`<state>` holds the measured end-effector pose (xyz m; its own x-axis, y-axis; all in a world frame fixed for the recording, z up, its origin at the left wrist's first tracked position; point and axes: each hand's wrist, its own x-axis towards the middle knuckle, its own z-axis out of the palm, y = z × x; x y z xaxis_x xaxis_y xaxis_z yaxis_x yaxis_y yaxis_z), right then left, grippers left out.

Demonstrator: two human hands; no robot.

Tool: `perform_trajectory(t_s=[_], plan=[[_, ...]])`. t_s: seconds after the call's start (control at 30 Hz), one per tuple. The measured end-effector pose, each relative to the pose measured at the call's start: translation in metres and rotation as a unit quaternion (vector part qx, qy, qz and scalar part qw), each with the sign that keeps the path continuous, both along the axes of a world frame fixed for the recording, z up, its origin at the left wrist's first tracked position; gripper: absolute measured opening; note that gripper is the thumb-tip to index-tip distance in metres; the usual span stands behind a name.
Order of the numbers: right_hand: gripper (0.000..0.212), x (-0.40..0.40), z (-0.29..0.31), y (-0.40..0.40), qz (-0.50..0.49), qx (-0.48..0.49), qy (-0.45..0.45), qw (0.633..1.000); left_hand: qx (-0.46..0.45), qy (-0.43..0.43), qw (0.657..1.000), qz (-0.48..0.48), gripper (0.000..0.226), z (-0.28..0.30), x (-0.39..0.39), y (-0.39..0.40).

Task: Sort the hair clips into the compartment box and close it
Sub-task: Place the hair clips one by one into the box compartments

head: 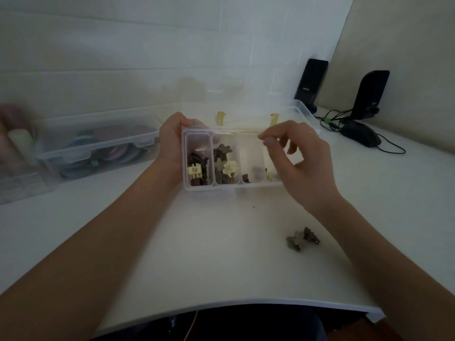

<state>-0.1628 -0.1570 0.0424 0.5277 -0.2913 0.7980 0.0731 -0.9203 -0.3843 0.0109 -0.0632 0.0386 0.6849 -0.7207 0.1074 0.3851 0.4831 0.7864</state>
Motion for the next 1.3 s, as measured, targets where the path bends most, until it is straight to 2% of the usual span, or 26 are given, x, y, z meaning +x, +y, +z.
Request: perform_trajectory(t_s=[0.07,0.2,0.4,0.53,0.6,0.73,0.8,0.87,1.0,1.2,1.3], plan=[[0.011,-0.01,0.003,0.002,0.025,0.008,0.02,0.999,0.001,0.005,1.0,0.0,0.024,0.0,0.0,0.0],[0.019,-0.05,-0.011,0.01,0.058,-0.013,0.15,0.987,0.021,0.004,1.0,0.022,0.015,-0.005,0.005,-0.002],[0.036,-0.102,-0.039,0.014,-0.047,-0.075,0.308,0.947,0.033,0.001,0.999,0.019,0.016,-0.007,0.006,-0.001],[0.022,-0.1,-0.044,0.016,-0.016,0.026,0.283,0.959,0.039,-0.011,0.999,0.027,0.016,-0.007,0.005,0.0],[0.024,-0.089,-0.044,0.02,-0.005,0.065,0.266,0.962,0.039,-0.011,0.999,0.035,0.014,-0.007,0.005,0.001],[0.031,-0.06,-0.04,0.025,0.016,0.106,0.252,0.962,0.041,-0.023,0.998,0.033,0.031,-0.006,0.006,0.002],[0.035,-0.047,-0.037,0.027,0.044,0.13,0.243,0.96,0.033,-0.017,0.999,0.028,0.02,-0.006,0.005,0.001],[0.036,-0.038,-0.035,0.029,0.062,0.122,0.233,0.963,0.035,-0.009,0.999,0.03,0.009,-0.006,0.005,0.001],[0.037,-0.029,-0.041,0.027,0.072,0.105,0.23,0.965,0.034,0.009,0.999,0.033,0.025,-0.01,0.012,-0.003],[0.03,-0.027,-0.049,0.021,0.03,0.037,0.24,0.97,0.049,0.003,0.998,0.033,0.025,-0.011,0.013,-0.004],[0.025,-0.029,-0.048,0.023,0.032,0.014,0.216,0.976,0.041,0.006,0.999,0.02,0.017,-0.007,0.009,-0.002]])
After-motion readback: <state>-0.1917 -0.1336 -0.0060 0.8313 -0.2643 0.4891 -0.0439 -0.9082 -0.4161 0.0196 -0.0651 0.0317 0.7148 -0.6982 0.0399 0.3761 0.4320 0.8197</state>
